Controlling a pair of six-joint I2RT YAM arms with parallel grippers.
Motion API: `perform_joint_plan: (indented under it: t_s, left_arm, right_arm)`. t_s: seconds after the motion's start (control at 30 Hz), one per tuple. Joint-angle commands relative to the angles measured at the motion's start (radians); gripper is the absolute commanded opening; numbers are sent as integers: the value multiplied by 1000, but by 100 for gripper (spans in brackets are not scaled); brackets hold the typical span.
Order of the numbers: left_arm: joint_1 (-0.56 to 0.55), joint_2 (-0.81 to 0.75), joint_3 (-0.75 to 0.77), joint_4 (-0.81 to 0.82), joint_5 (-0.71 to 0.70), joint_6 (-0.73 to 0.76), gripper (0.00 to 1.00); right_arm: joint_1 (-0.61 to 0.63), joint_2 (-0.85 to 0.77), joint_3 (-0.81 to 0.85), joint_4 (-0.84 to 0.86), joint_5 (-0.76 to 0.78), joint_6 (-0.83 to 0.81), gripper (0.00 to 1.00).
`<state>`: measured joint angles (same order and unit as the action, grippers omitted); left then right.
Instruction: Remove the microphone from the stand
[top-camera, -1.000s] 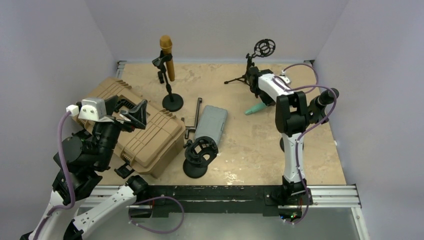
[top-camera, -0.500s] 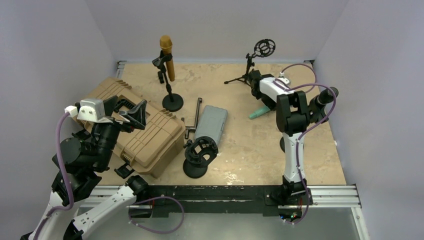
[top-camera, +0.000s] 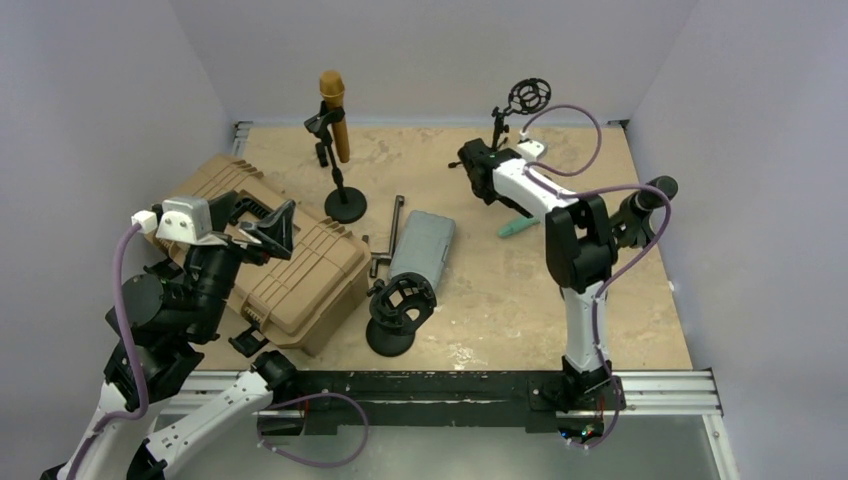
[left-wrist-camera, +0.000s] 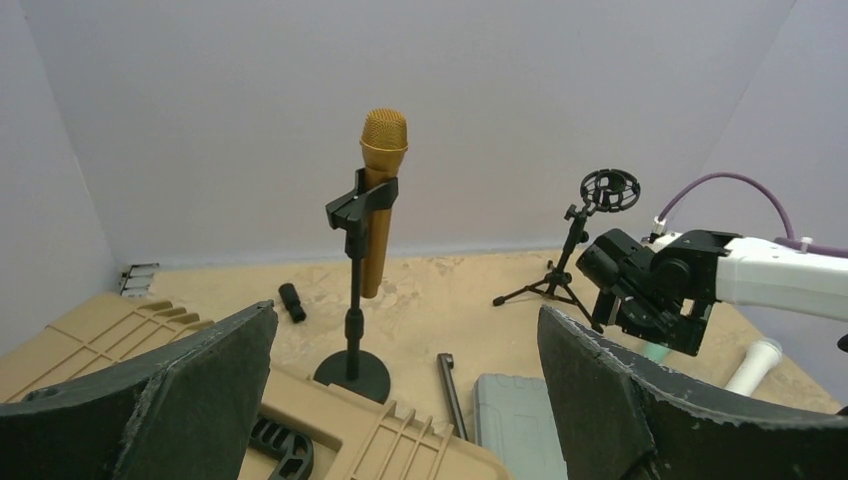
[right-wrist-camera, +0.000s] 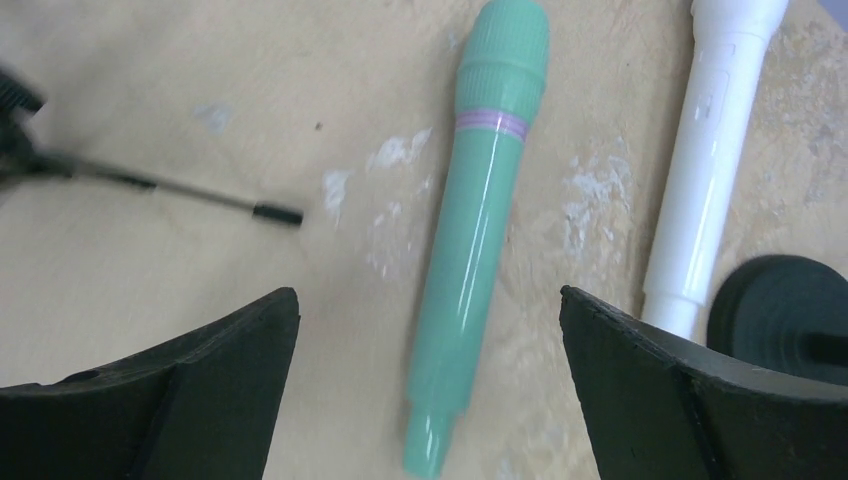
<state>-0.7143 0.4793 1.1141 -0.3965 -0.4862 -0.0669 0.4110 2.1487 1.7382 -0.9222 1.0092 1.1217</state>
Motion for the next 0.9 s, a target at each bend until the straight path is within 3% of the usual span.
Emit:
perform_joint_plan:
  t_s: [0.0, 0.13, 0.27, 0.37, 0.6, 0.87]
  left_arm:
    - [2, 20, -5, 39, 13, -7, 100]
    - [2, 31, -5, 36, 17, -9, 100]
    - [2, 53, -2, 32, 30, -13, 100]
    - [2, 69, 2, 25, 47, -21, 100]
    - [3, 98, -2, 24, 61, -27, 100]
    - [2, 115, -5, 26, 85, -28, 100]
  right_arm:
    - [81, -164, -83, -2, 8, -95, 99]
    - [123, -340, -224, 239, -206, -418, 97]
    - [134, -562, -376, 485, -621, -688, 95]
    - [134, -665, -385, 518, -977, -800, 95]
    - [161, -764, -311, 498, -1548, -850, 96]
    - [199, -811, -335, 488, -1857, -983, 98]
